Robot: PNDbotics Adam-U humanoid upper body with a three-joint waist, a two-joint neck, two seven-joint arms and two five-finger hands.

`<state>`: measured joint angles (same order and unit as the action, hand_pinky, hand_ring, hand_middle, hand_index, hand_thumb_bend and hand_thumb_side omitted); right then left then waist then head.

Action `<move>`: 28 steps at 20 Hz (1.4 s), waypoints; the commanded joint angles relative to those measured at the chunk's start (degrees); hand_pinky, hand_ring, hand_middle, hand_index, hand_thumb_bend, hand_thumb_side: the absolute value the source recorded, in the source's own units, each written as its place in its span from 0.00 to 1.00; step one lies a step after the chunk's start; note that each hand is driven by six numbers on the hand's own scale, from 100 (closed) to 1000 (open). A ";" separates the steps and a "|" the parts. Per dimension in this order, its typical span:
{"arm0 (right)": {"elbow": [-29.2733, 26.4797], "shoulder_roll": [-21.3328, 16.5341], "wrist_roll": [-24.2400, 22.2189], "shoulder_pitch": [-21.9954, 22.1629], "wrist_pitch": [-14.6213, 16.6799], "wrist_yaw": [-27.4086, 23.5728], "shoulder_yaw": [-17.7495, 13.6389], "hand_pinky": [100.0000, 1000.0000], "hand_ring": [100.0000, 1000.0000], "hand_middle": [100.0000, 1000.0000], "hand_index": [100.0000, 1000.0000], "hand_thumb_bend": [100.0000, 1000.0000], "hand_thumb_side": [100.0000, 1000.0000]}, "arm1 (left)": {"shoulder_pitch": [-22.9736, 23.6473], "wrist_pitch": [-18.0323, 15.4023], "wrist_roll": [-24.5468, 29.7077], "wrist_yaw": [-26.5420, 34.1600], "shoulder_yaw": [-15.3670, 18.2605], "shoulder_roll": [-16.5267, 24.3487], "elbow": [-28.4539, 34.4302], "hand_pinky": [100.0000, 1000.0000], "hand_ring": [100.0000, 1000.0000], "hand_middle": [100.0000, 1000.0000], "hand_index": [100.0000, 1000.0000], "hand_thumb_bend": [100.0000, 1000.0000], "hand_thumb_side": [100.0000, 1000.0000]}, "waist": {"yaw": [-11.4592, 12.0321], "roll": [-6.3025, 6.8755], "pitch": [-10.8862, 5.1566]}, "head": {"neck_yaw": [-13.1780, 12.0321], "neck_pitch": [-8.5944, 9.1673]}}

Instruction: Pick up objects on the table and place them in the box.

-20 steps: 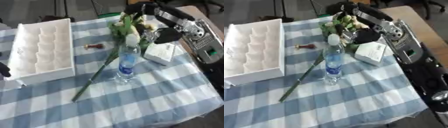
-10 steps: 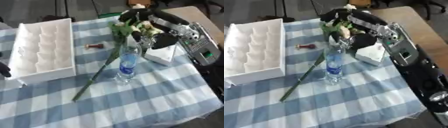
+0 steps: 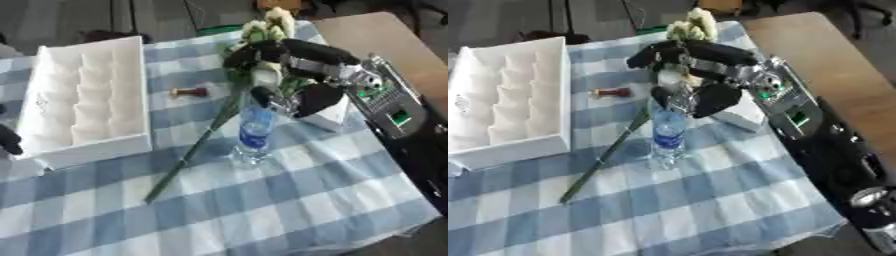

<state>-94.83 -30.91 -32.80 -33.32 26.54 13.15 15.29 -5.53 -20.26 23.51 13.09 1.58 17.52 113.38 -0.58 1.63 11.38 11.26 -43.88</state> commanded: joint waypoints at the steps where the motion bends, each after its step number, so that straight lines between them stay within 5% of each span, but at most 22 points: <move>1: 0.11 -0.28 -0.51 -1.35 0.31 0.84 0.13 0.77 0.87 0.86 0.96 0.00 0.68 | -0.78 0.03 0.13 0.18 -0.13 0.23 1.22 0.39 0.50 0.67 0.67 0.06 0.78 | 0.18 -0.03 -0.58 | 0.34 -0.24; 13: 5.72 1.52 -4.53 -2.62 1.08 2.10 1.43 0.76 0.87 0.85 0.95 0.00 0.85 | -1.34 -0.17 0.54 0.49 -0.40 -0.38 1.22 0.39 0.51 0.67 0.67 0.06 0.78 | 1.05 0.79 0.24 | 1.09 -0.24; 28: 4.75 0.63 -8.17 -2.49 0.30 -2.24 0.30 0.75 0.87 0.85 0.95 0.00 0.86 | -1.31 -0.28 0.56 0.57 -0.29 -0.38 1.22 0.39 0.51 0.67 0.67 0.06 0.78 | 0.78 0.90 0.24 | 1.12 -0.24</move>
<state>-90.12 -28.97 -38.79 -36.10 25.64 11.00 15.03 -6.27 -20.42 23.92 13.37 1.24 16.56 113.38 0.26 2.50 12.07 12.24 -43.88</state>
